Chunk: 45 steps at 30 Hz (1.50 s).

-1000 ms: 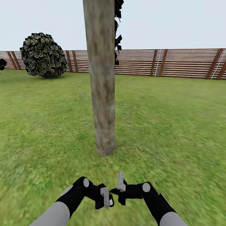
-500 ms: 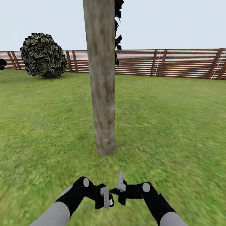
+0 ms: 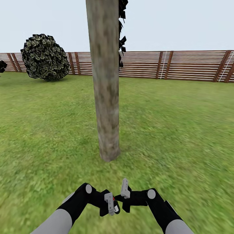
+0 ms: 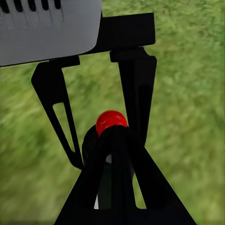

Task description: In the garden, pick up the pesticide atomizer on the floor and spray pesticide onto both trees until each tree trunk is fully covered.

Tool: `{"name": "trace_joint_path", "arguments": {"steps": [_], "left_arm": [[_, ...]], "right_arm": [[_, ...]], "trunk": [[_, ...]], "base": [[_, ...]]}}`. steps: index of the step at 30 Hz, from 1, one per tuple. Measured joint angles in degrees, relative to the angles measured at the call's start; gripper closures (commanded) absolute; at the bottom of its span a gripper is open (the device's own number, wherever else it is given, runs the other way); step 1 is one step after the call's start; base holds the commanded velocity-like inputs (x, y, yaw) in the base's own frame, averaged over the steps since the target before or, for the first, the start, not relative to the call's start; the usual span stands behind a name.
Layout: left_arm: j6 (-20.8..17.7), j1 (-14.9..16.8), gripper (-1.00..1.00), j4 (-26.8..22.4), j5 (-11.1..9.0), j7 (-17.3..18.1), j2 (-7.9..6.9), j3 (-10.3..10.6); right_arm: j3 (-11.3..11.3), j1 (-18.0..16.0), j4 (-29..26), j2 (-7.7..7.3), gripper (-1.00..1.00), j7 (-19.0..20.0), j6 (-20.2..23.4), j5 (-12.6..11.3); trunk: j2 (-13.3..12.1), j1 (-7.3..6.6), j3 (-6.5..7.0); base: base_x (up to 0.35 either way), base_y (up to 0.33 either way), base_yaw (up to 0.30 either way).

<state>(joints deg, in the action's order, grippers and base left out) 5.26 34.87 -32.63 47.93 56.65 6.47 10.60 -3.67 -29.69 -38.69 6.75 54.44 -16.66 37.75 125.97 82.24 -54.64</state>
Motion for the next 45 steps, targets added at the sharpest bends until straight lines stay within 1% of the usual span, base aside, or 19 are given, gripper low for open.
{"name": "trace_joint_path", "arguments": {"steps": [6, 22, 28, 45], "left_arm": [[0.00, 0.00, 1.00, 0.00, -0.01, -0.01, -0.15, 0.00], [0.02, 0.00, 1.00, 0.00, -0.09, 0.04, 0.10, -0.09], [1.98, 0.08, 1.00, 0.00, -0.13, 0.00, 0.10, -0.08], [2.40, 0.09, 1.00, 0.26, -0.19, -0.01, 0.13, -0.16]], "right_arm": [[0.00, 0.00, 0.00, 0.00, 1.00, 0.00, 0.00, 0.00], [0.00, 0.00, 0.00, -0.09, 1.00, 0.00, 0.00, 0.03], [0.00, 0.00, 0.05, -0.09, 1.00, 0.00, 0.00, 0.01], [0.00, 0.00, 0.07, -0.09, 1.00, -0.07, 0.00, 0.05]], "trunk": [[0.00, 0.00, 0.00], [0.00, 0.00, 0.00], [0.00, 0.00, 0.00], [0.00, 0.00, 0.00]], "base": [[0.000, 0.000, 0.000], [0.000, 0.000, 0.000], [0.000, 0.000, 0.000], [0.000, 0.000, 0.000]]}}
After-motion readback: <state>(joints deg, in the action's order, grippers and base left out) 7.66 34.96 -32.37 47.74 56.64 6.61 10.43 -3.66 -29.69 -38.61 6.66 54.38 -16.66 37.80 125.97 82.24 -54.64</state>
